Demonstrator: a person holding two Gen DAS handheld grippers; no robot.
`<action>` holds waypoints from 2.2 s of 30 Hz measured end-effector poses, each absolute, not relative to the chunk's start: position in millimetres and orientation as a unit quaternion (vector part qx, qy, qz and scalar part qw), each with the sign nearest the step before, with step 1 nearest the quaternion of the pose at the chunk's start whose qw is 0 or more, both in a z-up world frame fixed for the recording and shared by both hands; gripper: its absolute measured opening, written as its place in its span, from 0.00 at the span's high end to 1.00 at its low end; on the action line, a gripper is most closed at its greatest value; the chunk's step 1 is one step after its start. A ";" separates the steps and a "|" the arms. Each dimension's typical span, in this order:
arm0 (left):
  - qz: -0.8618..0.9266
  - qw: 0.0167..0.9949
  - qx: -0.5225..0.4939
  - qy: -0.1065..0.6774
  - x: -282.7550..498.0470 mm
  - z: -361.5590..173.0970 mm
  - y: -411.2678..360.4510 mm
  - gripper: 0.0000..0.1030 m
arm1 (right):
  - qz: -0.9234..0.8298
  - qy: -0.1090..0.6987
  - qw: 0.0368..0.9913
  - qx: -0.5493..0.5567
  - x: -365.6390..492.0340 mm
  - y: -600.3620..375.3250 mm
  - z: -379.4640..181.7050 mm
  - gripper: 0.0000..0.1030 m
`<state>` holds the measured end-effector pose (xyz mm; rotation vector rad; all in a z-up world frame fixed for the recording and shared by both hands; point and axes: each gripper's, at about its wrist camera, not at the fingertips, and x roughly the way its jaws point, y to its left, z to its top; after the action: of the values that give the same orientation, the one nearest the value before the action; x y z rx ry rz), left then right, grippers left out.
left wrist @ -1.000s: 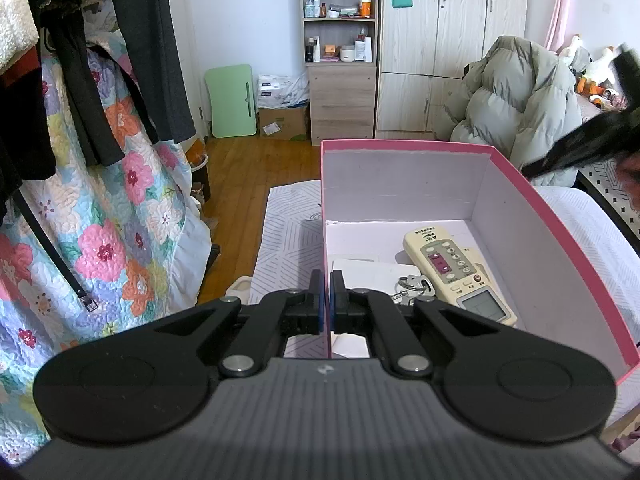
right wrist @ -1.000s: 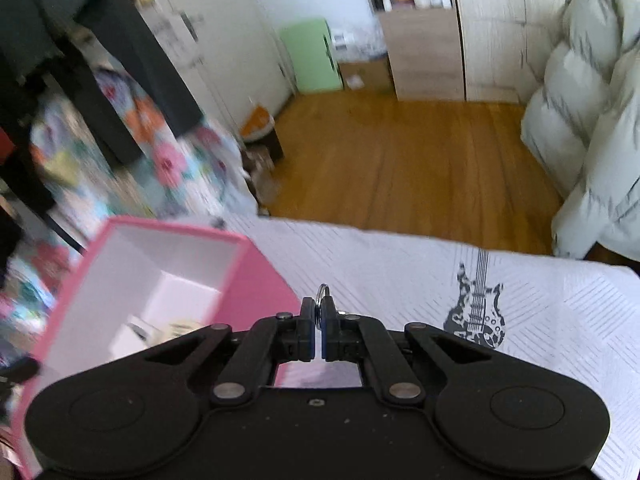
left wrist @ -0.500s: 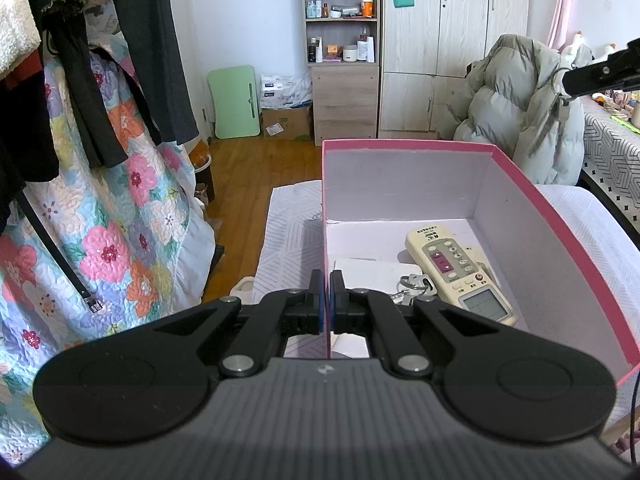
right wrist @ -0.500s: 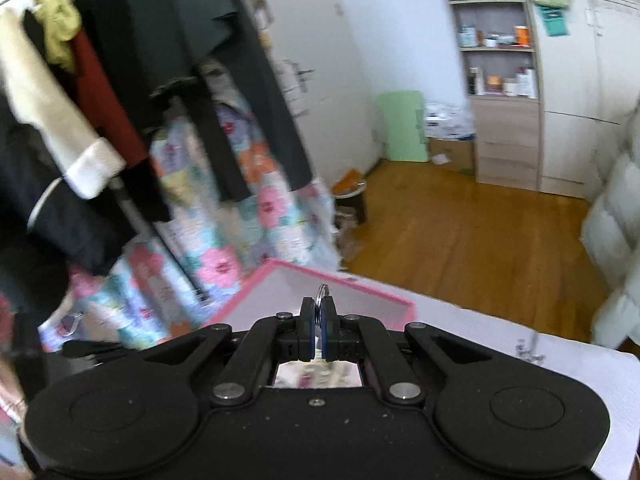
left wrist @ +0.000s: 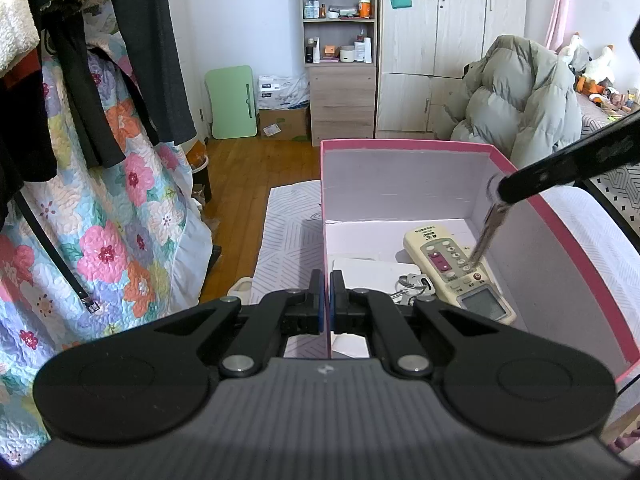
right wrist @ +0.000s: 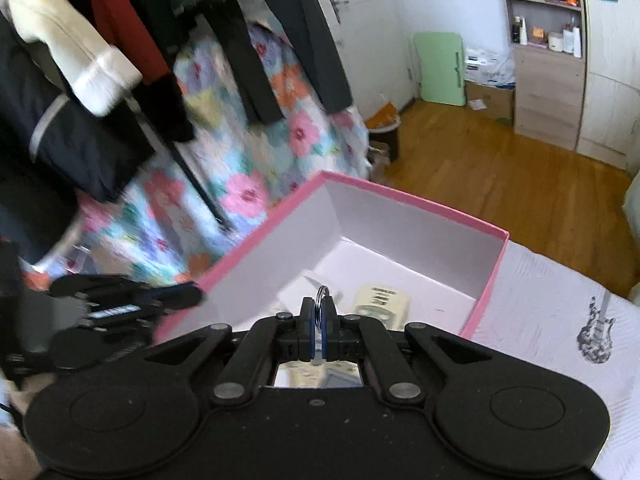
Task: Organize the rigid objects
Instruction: 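Carry the keys over the pink box and lower them beside the remote, then open the right gripper to release the keys in the box, then open the left gripper to release the box wall and withdraw both tools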
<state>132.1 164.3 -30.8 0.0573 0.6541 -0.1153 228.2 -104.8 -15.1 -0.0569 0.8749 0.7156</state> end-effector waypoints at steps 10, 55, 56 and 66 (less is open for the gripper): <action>-0.057 0.945 0.031 0.321 133.7 -33.4 163.4 0.98 | 0.284 0.452 0.842 -0.070 240.4 -91.5 -35.8 0.89; -0.003 0.944 0.036 0.327 118.8 -6.9 150.4 0.95 | 0.248 0.305 0.918 -0.040 118.9 -152.5 -2.9 0.54; 0.004 0.944 0.029 0.327 115.1 -2.8 150.7 0.95 | 0.247 0.300 0.921 -0.038 114.8 -155.7 -0.7 0.53; 0.018 0.949 0.006 0.316 71.5 28.1 129.9 0.75 | 0.242 0.279 0.930 -0.007 84.3 -179.8 11.4 0.51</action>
<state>71.5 129.9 28.1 0.0122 0.6425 0.0368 84.3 -179.9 11.4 -0.0143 0.5705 0.4949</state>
